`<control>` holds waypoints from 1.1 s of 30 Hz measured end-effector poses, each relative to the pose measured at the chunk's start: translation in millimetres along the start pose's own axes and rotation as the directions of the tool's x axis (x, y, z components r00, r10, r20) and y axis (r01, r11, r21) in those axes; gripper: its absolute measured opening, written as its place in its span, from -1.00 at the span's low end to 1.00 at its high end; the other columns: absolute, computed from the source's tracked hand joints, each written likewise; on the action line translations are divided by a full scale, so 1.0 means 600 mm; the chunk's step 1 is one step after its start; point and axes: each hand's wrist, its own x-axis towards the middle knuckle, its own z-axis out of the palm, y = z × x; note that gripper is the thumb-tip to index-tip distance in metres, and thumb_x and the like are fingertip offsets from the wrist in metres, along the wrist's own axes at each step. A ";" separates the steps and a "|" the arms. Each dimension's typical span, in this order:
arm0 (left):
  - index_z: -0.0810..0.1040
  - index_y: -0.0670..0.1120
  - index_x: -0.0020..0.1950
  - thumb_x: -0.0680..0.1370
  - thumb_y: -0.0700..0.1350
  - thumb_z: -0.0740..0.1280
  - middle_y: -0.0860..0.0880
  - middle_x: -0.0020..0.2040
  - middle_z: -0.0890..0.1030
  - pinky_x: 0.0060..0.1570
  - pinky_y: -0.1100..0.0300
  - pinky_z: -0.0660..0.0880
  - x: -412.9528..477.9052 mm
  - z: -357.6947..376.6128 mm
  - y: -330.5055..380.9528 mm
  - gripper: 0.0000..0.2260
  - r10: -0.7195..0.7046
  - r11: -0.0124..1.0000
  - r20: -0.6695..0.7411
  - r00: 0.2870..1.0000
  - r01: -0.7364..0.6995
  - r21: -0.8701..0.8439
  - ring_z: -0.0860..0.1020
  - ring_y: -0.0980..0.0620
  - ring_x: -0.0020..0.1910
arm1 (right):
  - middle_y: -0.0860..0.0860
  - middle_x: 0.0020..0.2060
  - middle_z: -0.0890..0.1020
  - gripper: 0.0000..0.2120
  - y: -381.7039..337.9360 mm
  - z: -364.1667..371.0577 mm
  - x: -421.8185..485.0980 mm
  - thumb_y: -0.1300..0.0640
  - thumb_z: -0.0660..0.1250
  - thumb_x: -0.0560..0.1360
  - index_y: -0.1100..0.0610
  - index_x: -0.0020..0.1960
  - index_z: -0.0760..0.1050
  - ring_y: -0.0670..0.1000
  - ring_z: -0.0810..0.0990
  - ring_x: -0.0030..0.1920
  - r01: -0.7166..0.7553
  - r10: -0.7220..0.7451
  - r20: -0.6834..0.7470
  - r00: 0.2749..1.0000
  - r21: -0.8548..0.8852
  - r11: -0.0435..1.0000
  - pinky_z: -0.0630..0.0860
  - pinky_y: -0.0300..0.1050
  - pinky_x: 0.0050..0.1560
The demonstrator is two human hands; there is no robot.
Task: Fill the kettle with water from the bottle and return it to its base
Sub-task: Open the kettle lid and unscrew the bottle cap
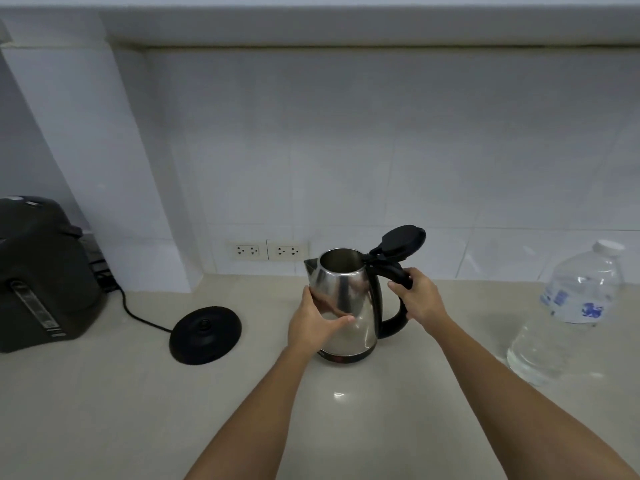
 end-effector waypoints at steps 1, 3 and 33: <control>0.28 -0.03 0.37 0.16 0.30 0.54 0.05 0.26 0.55 0.17 0.10 0.51 -0.001 0.014 0.002 -0.09 -0.011 1.000 0.002 1.000 0.011 0.001 0.54 -0.03 0.25 | -0.09 -0.27 0.50 -0.74 0.011 -0.006 0.003 0.03 0.36 0.50 0.06 0.17 0.48 0.11 0.53 -0.19 -0.003 0.003 0.008 1.000 0.003 1.000 0.60 0.17 0.00; 0.24 -0.05 0.43 0.19 0.26 0.56 0.04 0.29 0.53 0.17 0.14 0.49 -0.005 0.039 0.005 -0.06 -0.039 0.999 -0.001 0.999 0.039 0.008 0.52 -0.04 0.27 | -0.09 -0.27 0.51 -0.74 0.031 -0.016 0.008 0.04 0.36 0.50 0.06 0.16 0.48 0.11 0.54 -0.18 -0.008 0.008 0.028 1.000 0.010 1.000 0.59 0.15 -0.01; 0.20 -0.05 0.50 0.59 0.01 0.27 -0.15 0.33 0.34 0.11 -0.02 0.51 -0.077 0.090 0.034 -0.48 -0.079 0.985 -0.115 0.990 0.095 0.144 0.55 -0.22 0.10 | 0.19 0.40 0.42 -0.50 0.062 -0.142 -0.063 0.08 0.26 0.58 0.17 0.47 0.25 0.18 0.41 0.37 -0.153 0.177 0.135 0.975 -0.169 0.974 0.35 -0.02 0.33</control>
